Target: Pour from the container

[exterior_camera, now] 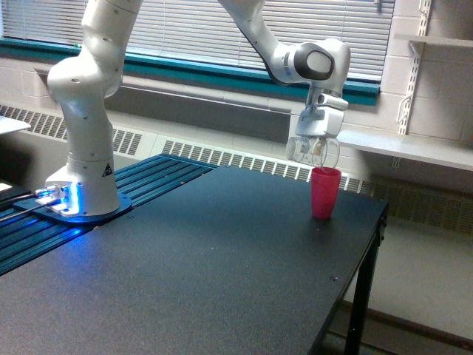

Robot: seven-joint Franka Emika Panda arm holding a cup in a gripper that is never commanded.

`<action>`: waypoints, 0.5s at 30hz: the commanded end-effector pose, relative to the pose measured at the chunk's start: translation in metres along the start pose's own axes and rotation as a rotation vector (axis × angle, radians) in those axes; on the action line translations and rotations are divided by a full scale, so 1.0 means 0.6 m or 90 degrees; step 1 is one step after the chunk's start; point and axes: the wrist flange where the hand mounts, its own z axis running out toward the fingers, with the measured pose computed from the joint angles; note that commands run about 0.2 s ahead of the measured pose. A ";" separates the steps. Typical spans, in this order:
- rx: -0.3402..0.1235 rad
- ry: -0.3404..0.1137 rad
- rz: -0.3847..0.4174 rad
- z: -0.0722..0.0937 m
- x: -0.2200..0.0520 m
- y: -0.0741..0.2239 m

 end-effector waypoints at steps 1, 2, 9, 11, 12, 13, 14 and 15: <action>0.009 0.011 0.008 -0.023 0.009 0.011; 0.010 0.014 0.010 -0.026 0.011 0.013; 0.020 0.029 0.017 -0.047 0.015 0.017; 0.023 0.035 0.019 -0.053 0.017 0.019; 0.025 0.037 0.022 -0.057 0.018 0.020; 0.026 0.040 0.023 -0.060 0.019 0.022; 0.029 0.042 0.023 -0.064 0.019 0.022; 0.032 0.043 0.022 -0.066 0.017 0.021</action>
